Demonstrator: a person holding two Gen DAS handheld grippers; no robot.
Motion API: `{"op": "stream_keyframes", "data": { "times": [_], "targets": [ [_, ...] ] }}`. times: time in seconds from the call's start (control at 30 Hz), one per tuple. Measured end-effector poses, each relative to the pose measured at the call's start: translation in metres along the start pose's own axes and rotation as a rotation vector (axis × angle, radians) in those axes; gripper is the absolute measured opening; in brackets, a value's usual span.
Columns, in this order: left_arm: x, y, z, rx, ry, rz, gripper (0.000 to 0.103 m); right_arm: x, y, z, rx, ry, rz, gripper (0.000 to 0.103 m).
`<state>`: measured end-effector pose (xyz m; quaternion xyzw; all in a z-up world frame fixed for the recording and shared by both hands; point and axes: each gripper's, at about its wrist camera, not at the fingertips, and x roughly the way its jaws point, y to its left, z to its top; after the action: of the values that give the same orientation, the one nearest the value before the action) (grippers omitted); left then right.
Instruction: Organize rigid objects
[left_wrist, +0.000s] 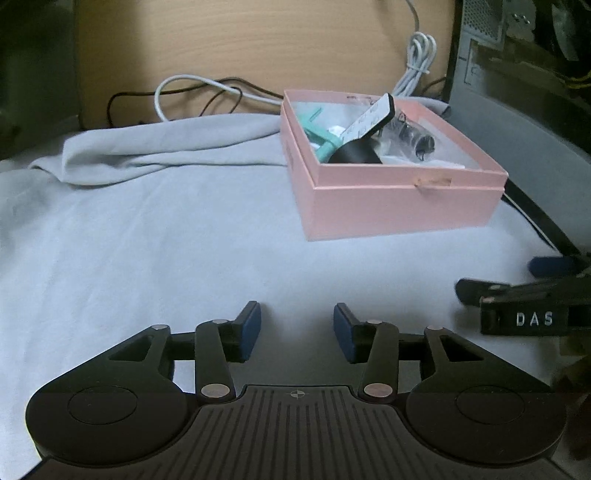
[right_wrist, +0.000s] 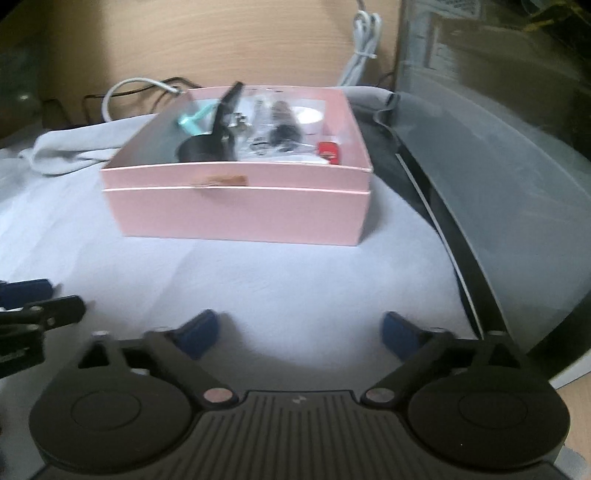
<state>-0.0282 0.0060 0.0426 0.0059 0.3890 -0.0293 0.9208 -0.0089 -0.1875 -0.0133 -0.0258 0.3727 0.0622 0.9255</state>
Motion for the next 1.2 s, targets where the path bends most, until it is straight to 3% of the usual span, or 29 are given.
{"op": "stream_keyframes", "data": {
  "times": [0.17, 0.33, 1.2],
  "targets": [
    [0.007, -0.007, 0.001, -0.037, -0.046, 0.018, 0.053, 0.009, -0.008, 0.004, -0.023, -0.011, 0.064, 0.103],
    [0.01, -0.023, -0.003, -0.02, -0.092, 0.082, 0.054, 0.009, -0.006, -0.002, -0.011, -0.074, 0.05, 0.103],
    [0.008, -0.025, -0.007, -0.017, -0.111, 0.058, 0.054, 0.009, -0.004, -0.003, 0.012, -0.096, 0.03, 0.103]
  ]
}}
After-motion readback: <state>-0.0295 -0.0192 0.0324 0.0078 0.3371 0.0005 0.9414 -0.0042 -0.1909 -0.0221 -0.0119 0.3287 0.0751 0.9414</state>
